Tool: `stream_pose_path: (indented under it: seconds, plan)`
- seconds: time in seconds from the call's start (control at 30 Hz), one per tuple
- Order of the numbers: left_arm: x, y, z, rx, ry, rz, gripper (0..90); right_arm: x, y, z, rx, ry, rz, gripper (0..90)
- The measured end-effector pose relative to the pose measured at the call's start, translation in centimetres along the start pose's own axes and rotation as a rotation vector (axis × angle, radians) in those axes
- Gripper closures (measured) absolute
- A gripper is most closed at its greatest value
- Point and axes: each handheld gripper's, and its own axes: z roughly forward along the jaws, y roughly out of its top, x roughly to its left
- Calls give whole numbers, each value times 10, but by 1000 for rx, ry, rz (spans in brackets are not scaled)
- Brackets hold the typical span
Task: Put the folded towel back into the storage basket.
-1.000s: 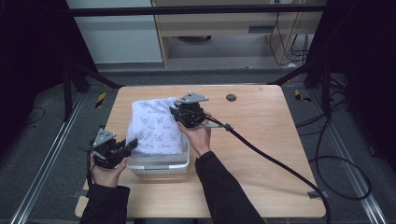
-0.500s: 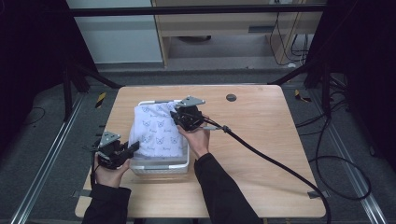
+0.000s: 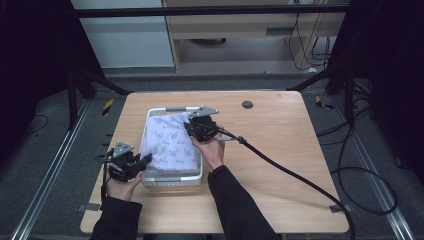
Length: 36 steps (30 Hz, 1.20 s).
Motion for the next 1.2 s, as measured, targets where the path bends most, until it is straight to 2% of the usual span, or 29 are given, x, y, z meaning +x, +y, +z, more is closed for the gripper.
stream_pose_path:
  seconds: [0.5, 0.8, 0.93, 1.03, 1.13, 1.2]
  plan:
    - [0, -5, 12, 38, 13, 4, 703, -2, -13, 11, 27, -13, -1, 762]
    - [-1, -8, 19, 73, 32, 12, 693, -2, -19, 18, 69, -19, -7, 747]
    - [-1, -8, 19, 69, 32, 7, 657, -3, -22, 22, 93, -19, -16, 732]
    - [-1, -7, 18, 58, 45, 3, 612, -5, -24, 24, 125, -7, -14, 674]
    - [1, -5, 13, 28, 44, -11, 588, -5, -23, 22, 118, -27, -46, 620]
    - [2, -3, 8, 10, 43, -17, 577, -4, -21, 19, 103, -31, -48, 584]
